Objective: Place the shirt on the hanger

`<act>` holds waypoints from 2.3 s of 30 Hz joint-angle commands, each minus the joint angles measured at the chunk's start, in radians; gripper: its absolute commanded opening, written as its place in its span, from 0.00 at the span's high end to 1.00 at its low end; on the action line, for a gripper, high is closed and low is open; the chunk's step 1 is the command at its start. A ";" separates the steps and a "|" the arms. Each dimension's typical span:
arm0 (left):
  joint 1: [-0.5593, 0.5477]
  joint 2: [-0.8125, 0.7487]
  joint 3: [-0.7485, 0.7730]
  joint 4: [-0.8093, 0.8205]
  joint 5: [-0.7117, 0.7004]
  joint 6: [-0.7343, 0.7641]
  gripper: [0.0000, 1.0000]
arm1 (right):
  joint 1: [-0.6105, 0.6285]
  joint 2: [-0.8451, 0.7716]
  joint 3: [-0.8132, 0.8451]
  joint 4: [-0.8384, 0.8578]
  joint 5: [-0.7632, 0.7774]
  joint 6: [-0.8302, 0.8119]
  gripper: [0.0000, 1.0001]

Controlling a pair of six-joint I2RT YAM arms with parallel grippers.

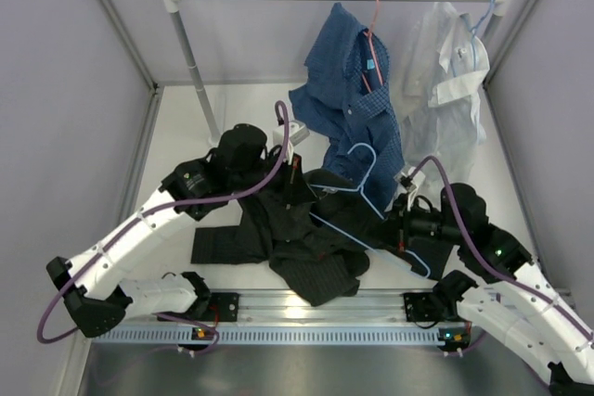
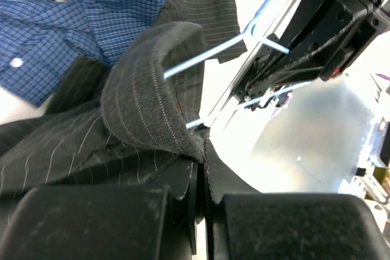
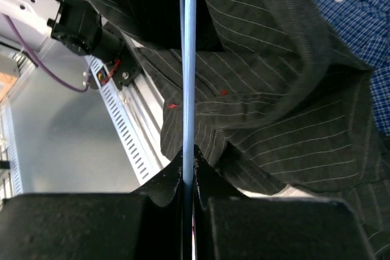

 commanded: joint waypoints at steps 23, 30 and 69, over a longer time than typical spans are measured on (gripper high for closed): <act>-0.224 -0.066 0.103 -0.112 -0.323 0.119 1.00 | 0.045 -0.215 -0.103 0.439 0.413 0.196 1.00; -0.224 -0.096 0.094 -0.086 -0.816 -0.001 1.00 | 0.045 -0.245 -0.065 0.335 0.346 0.132 1.00; -0.224 -0.156 0.129 -0.119 -0.509 0.218 1.00 | 0.186 0.204 -0.011 0.916 -0.007 0.076 1.00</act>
